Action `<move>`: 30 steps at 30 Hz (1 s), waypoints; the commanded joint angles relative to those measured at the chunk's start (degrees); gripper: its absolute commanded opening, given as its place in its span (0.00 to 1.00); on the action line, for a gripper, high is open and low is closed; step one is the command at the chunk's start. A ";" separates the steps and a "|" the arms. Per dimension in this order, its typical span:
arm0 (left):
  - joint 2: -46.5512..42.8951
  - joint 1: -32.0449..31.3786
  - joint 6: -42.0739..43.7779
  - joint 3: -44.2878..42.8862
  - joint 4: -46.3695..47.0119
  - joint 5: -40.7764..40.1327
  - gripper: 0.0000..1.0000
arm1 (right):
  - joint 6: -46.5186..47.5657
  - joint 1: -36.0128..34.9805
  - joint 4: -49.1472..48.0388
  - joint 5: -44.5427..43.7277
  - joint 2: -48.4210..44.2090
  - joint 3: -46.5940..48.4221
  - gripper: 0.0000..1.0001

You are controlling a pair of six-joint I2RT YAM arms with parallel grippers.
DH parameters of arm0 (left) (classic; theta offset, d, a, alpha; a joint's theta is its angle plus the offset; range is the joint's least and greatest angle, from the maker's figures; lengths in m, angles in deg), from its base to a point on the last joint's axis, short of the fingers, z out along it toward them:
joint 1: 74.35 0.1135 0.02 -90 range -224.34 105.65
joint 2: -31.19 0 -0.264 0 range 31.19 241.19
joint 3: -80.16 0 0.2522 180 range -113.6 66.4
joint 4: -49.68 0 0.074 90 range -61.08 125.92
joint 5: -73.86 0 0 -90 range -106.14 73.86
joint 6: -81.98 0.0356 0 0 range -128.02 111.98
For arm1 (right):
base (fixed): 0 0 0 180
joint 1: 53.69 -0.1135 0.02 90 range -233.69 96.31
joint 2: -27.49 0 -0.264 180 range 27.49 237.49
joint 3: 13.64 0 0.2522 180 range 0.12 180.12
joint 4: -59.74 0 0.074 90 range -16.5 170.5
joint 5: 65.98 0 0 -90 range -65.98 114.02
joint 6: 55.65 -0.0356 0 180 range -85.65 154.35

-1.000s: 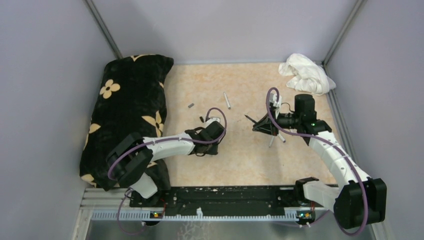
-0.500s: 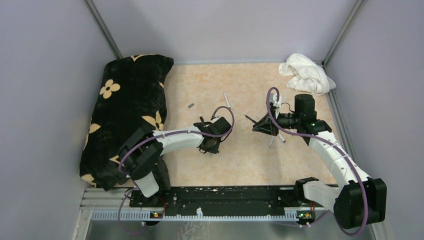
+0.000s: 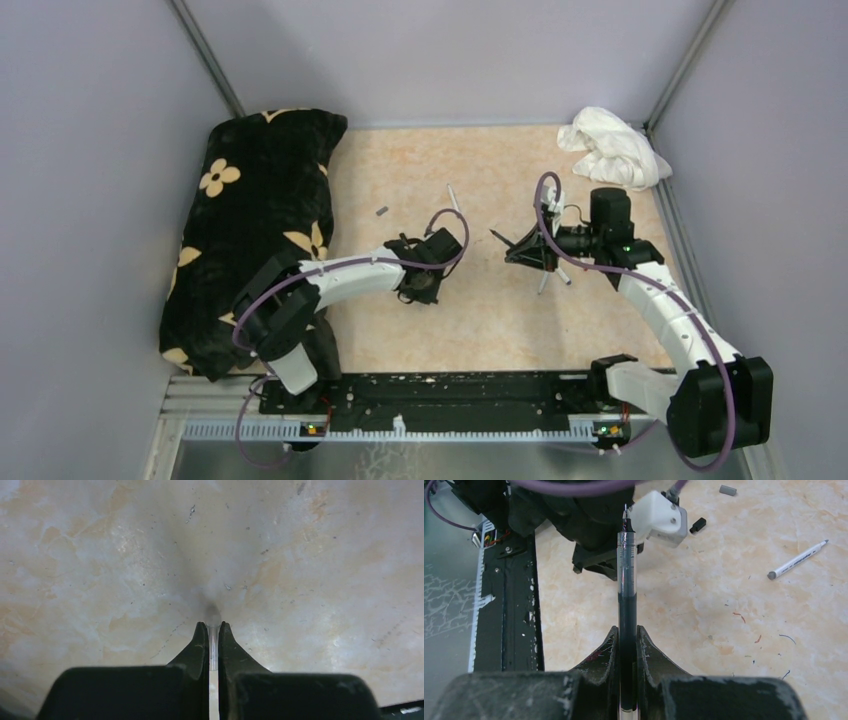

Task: Insert the pens into the pen caps
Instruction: Insert the pen cap onto the pen.

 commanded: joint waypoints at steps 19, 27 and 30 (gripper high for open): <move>-32.19 0.70 -4.81 21.46 108.37 10.12 0.00 | -6.54 1.41 10.91 18.85 -1.21 21.50 0.00; -19.92 -0.85 -12.43 15.19 129.17 12.01 0.00 | -13.38 -0.65 13.68 21.19 -0.86 30.67 0.00; -16.05 -2.25 -12.37 11.99 134.26 13.99 0.00 | -17.84 -1.74 11.38 20.85 -1.39 30.42 0.00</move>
